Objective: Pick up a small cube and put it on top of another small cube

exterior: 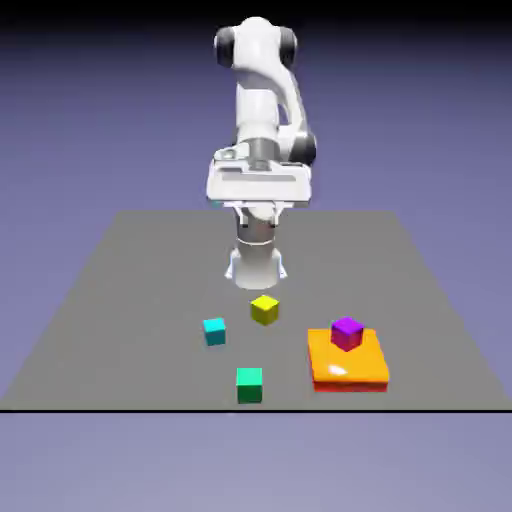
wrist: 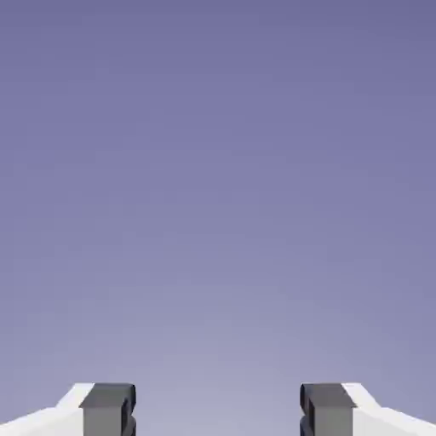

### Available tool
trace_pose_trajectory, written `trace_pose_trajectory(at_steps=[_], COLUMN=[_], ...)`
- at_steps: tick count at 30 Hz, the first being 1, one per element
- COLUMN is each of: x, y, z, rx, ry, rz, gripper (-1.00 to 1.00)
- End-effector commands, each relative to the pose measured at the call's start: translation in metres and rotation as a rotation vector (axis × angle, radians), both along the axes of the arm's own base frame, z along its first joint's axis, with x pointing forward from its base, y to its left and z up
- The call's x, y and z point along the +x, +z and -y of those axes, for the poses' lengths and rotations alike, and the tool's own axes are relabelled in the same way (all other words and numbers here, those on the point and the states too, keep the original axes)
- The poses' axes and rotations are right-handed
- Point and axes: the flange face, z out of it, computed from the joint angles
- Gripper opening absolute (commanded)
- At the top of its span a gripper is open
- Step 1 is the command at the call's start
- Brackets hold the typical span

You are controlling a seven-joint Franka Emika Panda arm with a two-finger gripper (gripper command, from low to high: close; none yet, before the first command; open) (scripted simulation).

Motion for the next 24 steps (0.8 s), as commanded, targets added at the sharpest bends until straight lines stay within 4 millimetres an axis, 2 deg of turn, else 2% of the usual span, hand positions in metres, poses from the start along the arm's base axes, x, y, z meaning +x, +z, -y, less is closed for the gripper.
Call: trace_pose_trajectory(at_steps=[1, 13, 24], x=[0.006, 0.066, 0.098], y=[-0.006, -0.1, -0.198], z=[0.001, 0.023, 0.041], rx=[0.023, 0.311, 0.577], ry=[-0.039, -0.54, -1.053], rz=[-0.027, -0.33, -0.59], gripper=[0.0, 0.0, 0.0])
